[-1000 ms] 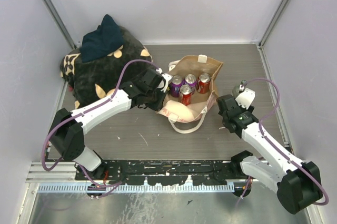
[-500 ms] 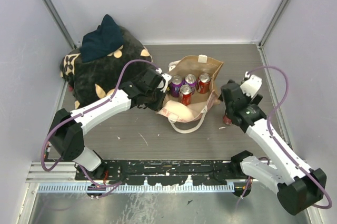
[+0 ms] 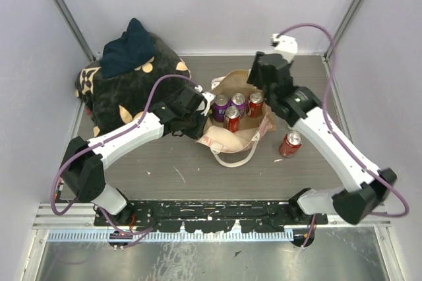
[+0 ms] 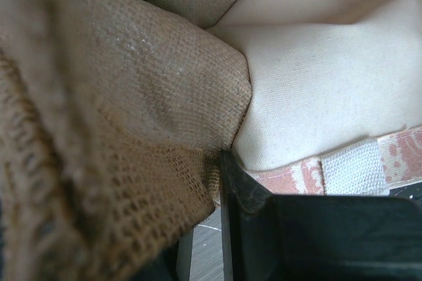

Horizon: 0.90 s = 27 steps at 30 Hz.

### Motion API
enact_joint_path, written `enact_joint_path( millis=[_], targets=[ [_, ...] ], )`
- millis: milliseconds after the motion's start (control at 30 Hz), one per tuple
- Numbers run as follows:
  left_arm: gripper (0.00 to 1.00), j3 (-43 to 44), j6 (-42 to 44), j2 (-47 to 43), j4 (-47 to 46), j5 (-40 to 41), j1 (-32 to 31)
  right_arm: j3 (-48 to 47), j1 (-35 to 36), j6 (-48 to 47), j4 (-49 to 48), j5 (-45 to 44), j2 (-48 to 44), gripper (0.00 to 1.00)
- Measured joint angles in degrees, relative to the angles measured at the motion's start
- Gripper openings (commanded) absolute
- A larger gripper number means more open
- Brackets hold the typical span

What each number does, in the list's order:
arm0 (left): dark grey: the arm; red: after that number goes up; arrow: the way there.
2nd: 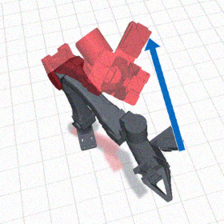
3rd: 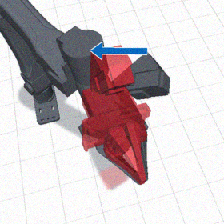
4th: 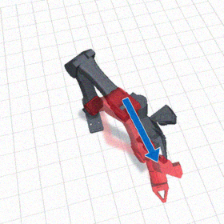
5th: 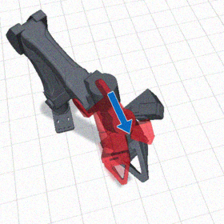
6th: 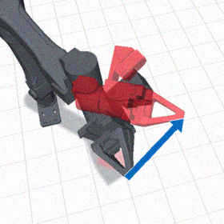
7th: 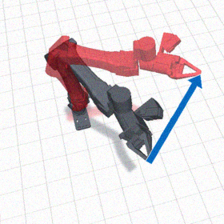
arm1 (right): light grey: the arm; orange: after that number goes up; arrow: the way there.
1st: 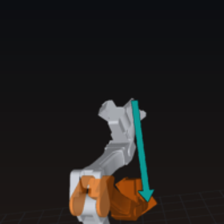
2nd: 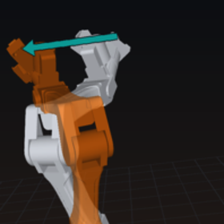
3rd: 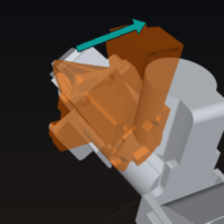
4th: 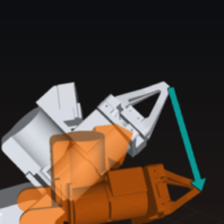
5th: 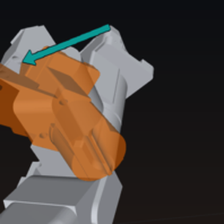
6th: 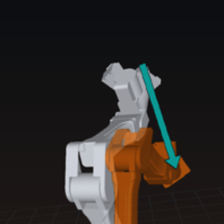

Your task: Take the beverage out of the canvas bag

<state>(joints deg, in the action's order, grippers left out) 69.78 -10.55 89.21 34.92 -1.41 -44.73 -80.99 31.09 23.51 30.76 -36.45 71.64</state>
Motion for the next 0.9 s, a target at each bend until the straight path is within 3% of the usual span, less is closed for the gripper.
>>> enact_joint_path(
  millis=[133, 267, 533, 700, 900],
  targets=[
    [0.26, 0.0, 0.0, -0.02, 0.0, 0.09, 0.0, -2.51, 3.78, -1.22, 0.07, 3.96, 7.45, 0.3],
    [0.26, 0.0, -0.02, -0.02, 0.0, 0.31, 0.0, -2.58, 4.81, -0.48, 0.87, 7.45, 12.63, 0.28],
    [0.26, -0.02, -0.02, -0.26, 0.0, 0.72, -0.04, -0.63, 1.62, 2.38, 2.67, 8.2, 16.46, 0.44],
    [0.26, -0.02, -0.04, -0.46, -0.02, 0.87, -0.07, 3.58, -4.39, 4.94, 3.89, 8.41, 18.16, 0.71],
    [0.26, -0.02, -0.02, -0.48, -0.22, 0.87, -0.07, 4.39, -5.42, 6.64, 3.56, 7.85, 21.0, 0.88]
  ],
)
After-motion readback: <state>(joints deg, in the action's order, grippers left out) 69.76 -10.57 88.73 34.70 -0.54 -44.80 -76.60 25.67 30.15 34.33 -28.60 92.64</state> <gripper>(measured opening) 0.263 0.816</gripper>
